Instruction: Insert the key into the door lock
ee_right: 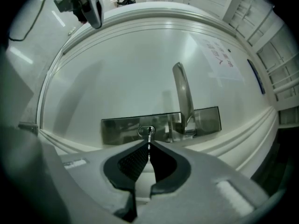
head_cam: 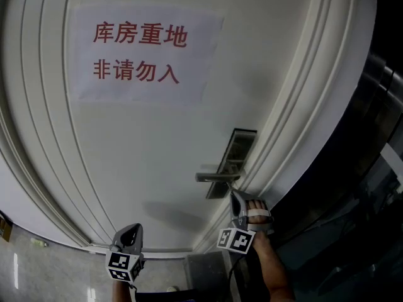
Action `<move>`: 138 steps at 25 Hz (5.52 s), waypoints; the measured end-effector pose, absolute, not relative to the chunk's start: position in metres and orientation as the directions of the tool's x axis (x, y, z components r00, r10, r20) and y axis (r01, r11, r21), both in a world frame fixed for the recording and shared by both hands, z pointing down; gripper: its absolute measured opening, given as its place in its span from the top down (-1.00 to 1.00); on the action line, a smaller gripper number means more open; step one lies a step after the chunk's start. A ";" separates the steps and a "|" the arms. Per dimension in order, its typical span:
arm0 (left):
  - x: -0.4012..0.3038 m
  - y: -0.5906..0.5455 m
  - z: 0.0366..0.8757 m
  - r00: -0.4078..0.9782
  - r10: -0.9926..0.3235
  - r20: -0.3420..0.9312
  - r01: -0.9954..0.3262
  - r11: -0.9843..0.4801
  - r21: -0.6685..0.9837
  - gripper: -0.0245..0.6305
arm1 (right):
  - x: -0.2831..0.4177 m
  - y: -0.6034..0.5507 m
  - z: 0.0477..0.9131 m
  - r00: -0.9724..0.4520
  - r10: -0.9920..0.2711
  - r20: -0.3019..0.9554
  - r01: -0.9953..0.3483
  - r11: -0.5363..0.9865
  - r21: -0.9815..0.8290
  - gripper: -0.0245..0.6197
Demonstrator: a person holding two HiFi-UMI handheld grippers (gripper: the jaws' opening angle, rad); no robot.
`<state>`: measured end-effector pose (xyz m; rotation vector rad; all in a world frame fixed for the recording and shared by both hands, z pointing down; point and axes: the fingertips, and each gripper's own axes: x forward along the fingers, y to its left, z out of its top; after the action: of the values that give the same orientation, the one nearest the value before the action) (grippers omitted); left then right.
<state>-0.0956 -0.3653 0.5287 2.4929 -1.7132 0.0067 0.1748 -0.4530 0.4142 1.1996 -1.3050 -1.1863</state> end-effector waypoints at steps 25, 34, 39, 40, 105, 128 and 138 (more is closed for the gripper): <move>-0.099 -0.367 0.533 0.365 -0.928 0.070 -0.928 -0.356 0.112 0.92 | 0.164 -0.454 0.415 -0.050 -0.999 0.017 -0.035 0.019 0.999 0.89; -0.104 -0.369 0.533 0.344 -0.936 0.070 -0.935 -0.334 0.117 0.92 | 0.159 -0.472 0.415 -0.066 -0.997 0.026 -0.046 0.029 0.999 0.89; -0.108 -0.370 0.532 0.333 -0.940 0.072 -0.939 -0.324 0.113 0.92 | 0.157 -0.476 0.413 -0.075 -0.997 0.031 -0.053 0.035 0.998 0.89; -0.107 -0.371 0.531 0.332 -0.940 0.072 -0.940 -0.324 0.111 0.92 | 0.157 -0.476 0.413 -0.075 -0.997 0.030 -0.052 0.034 0.998 0.89; -0.098 -0.275 0.495 0.492 -0.869 0.046 -0.870 -0.492 0.002 0.92 | 0.136 -0.285 0.420 -0.151 -0.980 -0.128 -0.894 0.080 0.441 0.91; -0.117 -0.185 0.519 0.565 -0.821 0.089 -0.824 -0.567 -0.001 0.92 | 0.099 -0.162 0.487 -0.090 -0.996 0.008 -0.956 0.089 0.279 0.92; -0.122 -0.162 0.526 0.572 -0.814 0.098 -0.817 -0.576 -0.012 0.92 | 0.090 -0.130 0.506 -0.099 -0.994 0.046 -0.962 0.108 0.250 0.91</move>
<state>-0.1224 -0.1622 0.5257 2.7552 -1.4298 0.1443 0.0900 -0.1297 0.5059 1.9591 -2.1775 -0.2317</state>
